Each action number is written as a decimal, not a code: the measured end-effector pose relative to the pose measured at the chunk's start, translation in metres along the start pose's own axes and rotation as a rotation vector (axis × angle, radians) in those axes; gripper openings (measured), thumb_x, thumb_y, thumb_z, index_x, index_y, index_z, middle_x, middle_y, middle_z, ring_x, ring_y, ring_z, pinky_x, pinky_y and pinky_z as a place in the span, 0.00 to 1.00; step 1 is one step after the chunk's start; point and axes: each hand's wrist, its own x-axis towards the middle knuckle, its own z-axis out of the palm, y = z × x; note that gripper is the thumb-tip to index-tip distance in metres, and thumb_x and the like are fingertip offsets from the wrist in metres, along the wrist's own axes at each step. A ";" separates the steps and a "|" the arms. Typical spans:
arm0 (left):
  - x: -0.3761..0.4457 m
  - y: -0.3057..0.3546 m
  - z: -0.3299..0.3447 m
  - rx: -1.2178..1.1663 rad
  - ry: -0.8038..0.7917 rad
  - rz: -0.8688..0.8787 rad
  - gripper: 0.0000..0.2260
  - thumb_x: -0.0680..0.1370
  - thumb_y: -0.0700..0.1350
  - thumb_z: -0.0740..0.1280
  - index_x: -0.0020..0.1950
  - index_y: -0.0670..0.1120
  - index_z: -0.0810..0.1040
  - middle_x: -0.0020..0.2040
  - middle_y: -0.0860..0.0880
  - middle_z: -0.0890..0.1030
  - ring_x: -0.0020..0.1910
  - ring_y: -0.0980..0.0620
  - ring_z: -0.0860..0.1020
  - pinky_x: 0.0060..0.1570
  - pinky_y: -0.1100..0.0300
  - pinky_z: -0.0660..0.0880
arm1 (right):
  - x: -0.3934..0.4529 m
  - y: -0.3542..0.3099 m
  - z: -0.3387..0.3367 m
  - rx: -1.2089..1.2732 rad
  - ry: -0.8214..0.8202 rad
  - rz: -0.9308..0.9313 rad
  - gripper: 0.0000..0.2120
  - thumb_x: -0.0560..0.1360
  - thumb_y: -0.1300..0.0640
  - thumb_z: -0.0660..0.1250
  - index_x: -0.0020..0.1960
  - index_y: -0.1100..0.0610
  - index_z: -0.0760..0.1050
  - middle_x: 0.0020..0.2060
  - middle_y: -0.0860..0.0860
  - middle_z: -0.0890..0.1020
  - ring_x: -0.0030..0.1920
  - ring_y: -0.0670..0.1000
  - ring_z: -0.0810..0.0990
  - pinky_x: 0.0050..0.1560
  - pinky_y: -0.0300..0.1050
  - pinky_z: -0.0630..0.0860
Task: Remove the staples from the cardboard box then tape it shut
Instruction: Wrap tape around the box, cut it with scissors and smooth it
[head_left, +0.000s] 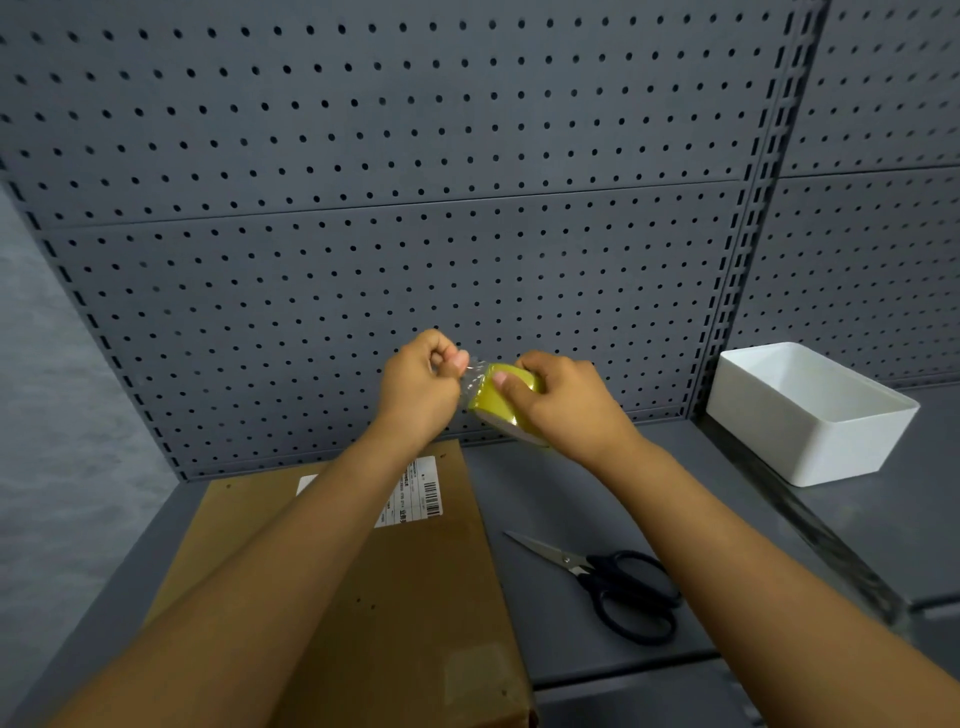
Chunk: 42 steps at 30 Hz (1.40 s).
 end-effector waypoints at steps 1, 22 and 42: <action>-0.002 0.001 -0.001 -0.014 0.023 -0.004 0.06 0.80 0.42 0.63 0.46 0.40 0.74 0.37 0.49 0.73 0.34 0.55 0.70 0.34 0.64 0.67 | 0.003 0.002 0.000 -0.026 -0.017 0.023 0.14 0.78 0.44 0.61 0.42 0.53 0.72 0.33 0.50 0.75 0.37 0.53 0.75 0.35 0.44 0.69; -0.026 -0.034 -0.032 0.049 -0.248 -0.443 0.12 0.73 0.50 0.74 0.46 0.42 0.82 0.39 0.47 0.82 0.41 0.51 0.80 0.37 0.62 0.72 | 0.023 0.016 0.029 0.007 -0.335 0.136 0.20 0.68 0.41 0.73 0.35 0.56 0.72 0.29 0.49 0.74 0.31 0.46 0.73 0.31 0.38 0.69; -0.030 -0.048 -0.025 0.392 -0.246 -0.255 0.08 0.78 0.51 0.66 0.43 0.47 0.78 0.35 0.52 0.81 0.33 0.57 0.79 0.28 0.67 0.68 | 0.033 0.024 0.046 -0.021 -0.411 0.115 0.21 0.69 0.43 0.73 0.30 0.54 0.69 0.25 0.48 0.70 0.28 0.45 0.68 0.33 0.39 0.67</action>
